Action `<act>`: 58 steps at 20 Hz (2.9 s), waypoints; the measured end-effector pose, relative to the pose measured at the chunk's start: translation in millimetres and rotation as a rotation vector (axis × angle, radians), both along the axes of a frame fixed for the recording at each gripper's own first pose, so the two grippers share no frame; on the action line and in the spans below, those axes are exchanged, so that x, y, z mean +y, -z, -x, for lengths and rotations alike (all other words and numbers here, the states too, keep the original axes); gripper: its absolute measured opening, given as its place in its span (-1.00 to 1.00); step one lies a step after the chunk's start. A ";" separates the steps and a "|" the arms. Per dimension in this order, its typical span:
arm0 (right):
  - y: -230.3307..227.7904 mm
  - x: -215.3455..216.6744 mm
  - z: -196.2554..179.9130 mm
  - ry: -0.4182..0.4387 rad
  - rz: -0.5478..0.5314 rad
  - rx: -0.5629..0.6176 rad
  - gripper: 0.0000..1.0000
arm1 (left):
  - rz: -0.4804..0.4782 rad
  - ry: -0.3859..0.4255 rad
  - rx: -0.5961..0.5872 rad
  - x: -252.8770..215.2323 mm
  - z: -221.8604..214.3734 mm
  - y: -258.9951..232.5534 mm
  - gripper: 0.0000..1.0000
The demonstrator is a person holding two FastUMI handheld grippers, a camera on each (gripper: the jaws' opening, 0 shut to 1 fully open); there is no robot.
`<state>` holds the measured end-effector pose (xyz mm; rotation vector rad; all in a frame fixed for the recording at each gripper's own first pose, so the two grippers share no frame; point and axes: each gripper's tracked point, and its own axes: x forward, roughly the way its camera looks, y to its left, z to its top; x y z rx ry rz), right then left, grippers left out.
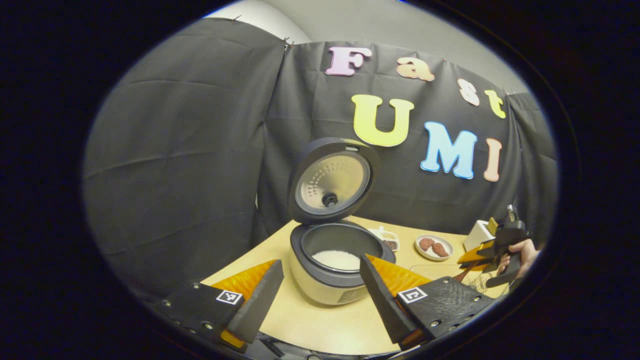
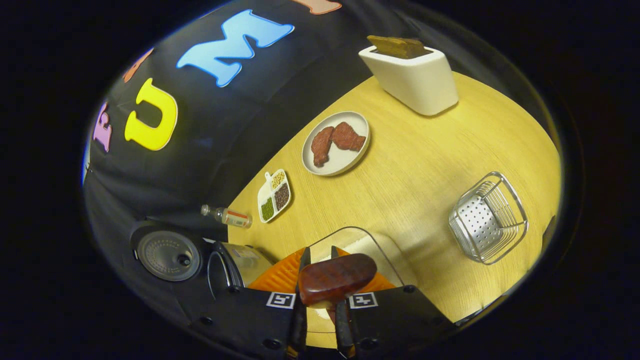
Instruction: Close the left gripper, press the button to open the rice cooker; take a wooden spoon from the chopstick holder with the right hand, scoop a spoonful of rice and pour it into the rice cooker, then put the wooden spoon back into the chopstick holder.
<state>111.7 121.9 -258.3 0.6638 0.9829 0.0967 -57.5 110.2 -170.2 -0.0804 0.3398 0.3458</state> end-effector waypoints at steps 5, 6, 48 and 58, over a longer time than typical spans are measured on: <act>-19.8 -15.5 -5.7 0.073 -0.089 -0.001 -0.57 | -0.004 0.002 0.023 5.5 3.8 7.0 0.94; -24.5 -16.1 -4.3 0.073 -0.106 -0.003 -0.57 | -0.009 0.004 0.029 7.0 4.6 7.9 0.93; -114.5 329.3 -39.8 -0.523 0.014 -0.384 -0.58 | -0.060 -0.114 0.082 107.2 23.4 15.1 0.94; -86.9 356.7 -24.9 -0.754 0.245 -0.626 -0.51 | -0.074 -0.147 0.113 110.8 30.5 26.4 0.94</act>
